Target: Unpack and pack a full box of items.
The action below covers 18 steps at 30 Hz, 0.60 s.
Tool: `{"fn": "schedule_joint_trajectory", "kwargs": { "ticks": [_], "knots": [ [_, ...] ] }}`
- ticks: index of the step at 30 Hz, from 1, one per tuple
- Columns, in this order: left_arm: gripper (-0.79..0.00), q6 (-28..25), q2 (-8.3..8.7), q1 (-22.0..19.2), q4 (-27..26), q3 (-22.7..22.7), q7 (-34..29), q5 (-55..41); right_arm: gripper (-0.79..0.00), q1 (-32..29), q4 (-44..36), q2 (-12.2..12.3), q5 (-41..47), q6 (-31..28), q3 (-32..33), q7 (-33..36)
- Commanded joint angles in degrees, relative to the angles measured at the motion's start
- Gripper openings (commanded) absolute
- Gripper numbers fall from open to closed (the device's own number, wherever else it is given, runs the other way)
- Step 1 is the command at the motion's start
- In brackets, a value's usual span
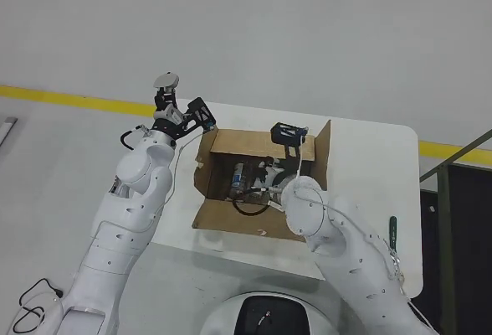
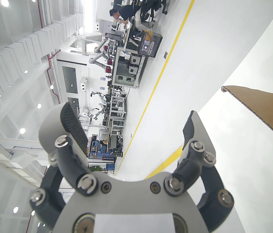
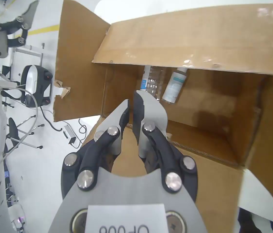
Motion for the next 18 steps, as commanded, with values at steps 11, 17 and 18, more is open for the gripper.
{"fn": "schedule_joint_trajectory", "kwargs": {
  "ticks": [11,17,18],
  "knots": [
    [0.000,0.00,0.00,0.00,0.00,0.00,0.00,0.00,-0.785,-11.48,-21.59,3.59,-18.32,-10.41,19.31,17.90],
    [0.000,0.00,0.00,0.00,0.00,0.00,0.00,0.00,-0.785,-19.80,-25.79,3.73,-25.42,-18.00,28.49,25.49],
    [0.000,0.00,0.00,0.00,0.00,0.00,0.00,0.00,-0.785,-20.58,-26.07,3.65,-25.85,-18.65,29.10,26.14]
  ]
}}
